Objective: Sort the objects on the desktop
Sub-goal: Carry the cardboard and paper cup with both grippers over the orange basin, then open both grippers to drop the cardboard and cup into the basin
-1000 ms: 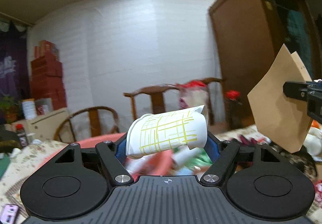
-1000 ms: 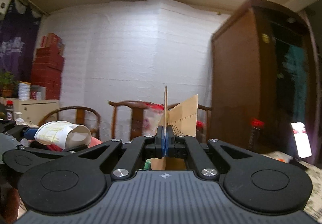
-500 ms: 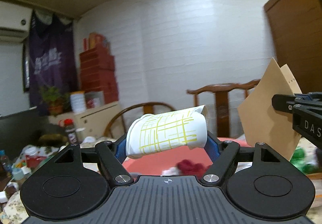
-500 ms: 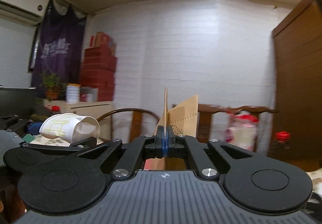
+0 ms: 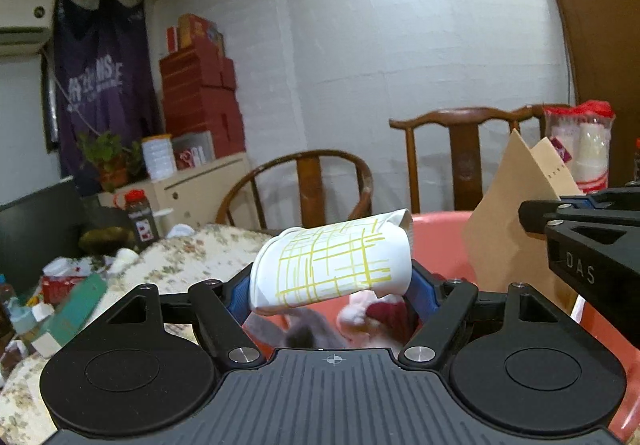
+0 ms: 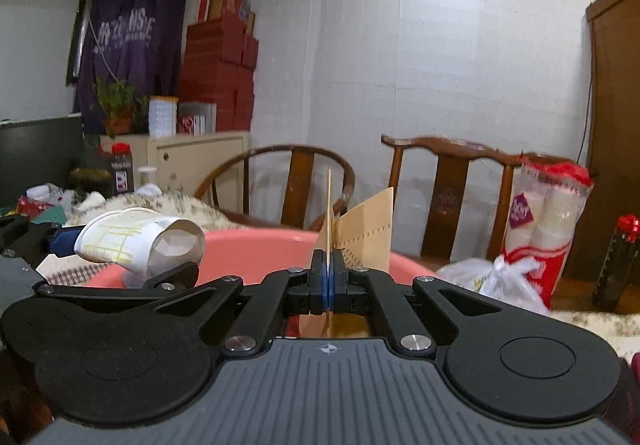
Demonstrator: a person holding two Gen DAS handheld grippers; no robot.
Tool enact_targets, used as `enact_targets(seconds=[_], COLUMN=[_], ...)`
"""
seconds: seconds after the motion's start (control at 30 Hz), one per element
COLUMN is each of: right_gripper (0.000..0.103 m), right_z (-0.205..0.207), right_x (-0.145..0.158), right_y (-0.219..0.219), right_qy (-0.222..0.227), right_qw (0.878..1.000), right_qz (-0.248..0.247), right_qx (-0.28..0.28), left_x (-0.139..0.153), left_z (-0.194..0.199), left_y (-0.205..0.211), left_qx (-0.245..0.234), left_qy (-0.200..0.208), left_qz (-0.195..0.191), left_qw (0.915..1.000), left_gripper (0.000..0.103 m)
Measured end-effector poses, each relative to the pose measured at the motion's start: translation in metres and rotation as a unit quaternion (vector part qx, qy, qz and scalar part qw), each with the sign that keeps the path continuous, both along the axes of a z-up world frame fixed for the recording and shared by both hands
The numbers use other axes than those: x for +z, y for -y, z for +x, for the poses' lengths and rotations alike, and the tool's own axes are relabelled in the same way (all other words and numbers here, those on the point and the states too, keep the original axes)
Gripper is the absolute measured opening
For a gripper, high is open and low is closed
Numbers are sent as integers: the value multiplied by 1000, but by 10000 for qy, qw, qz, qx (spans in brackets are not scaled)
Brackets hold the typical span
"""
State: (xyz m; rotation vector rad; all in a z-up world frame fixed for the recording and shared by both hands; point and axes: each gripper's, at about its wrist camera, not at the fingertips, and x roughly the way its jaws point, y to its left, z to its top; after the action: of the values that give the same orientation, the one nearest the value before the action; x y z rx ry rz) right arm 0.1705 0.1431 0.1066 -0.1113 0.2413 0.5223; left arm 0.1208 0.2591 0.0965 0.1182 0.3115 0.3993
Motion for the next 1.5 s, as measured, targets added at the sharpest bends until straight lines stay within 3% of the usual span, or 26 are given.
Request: enact_targets(seconds=[0.3,0.47,0.57,0.63,0.67,0.7,0.73,0.8,0.87,1.0,1.23,1.5], right_gripper=[2,2,6,8,15,32,40,75,87,88,88,88], right_z=[34,46,54,56,55,53,51,48,45,39,17,-18], right_x=[-20,-22,-29,-34,-34,-33,-33,-32,-31,-22,-6,-19], right_y=[4,1,-4,-6,-5,-3,-2,1,9,25,42,62], right_qy=[-855,-1014,-1277,-1399,-1381,-1349,-1348,-1251,-1080,-1148,-851,-619], right_qw=[9963,9948,9915,9897,9900,9906,9906,9912,9932,9926,9949,9957], right_qz=[16,-71,-200,-291,-266,-231,-243,-338,-284,81,115,102], right_qx=[-31,70,108,97,87,79,-3,-254,-337,-391,-527,-676], left_x=[-13,-9,-9,-11,-11,-12,-12,-13,-11,-6,7,8], left_z=[17,25,34,34,33,31,28,20,15,6,-17,-46], left_y=[3,-1,-6,-7,-7,-7,-8,-12,-13,-11,-10,16], left_qx=[-195,-117,-150,-131,-131,-59,23,97,34,38,20,-191], left_qy=[-410,-529,-835,-896,-927,-923,-880,-766,-794,-799,-558,-341], left_qz=[-76,-35,-130,-129,-95,-26,38,97,59,169,40,-21], left_qw=[9989,9985,9963,9958,9956,9957,9961,9970,9968,9966,9984,9992], left_gripper=[77,78,81,91,94,100,103,103,103,103,103,103])
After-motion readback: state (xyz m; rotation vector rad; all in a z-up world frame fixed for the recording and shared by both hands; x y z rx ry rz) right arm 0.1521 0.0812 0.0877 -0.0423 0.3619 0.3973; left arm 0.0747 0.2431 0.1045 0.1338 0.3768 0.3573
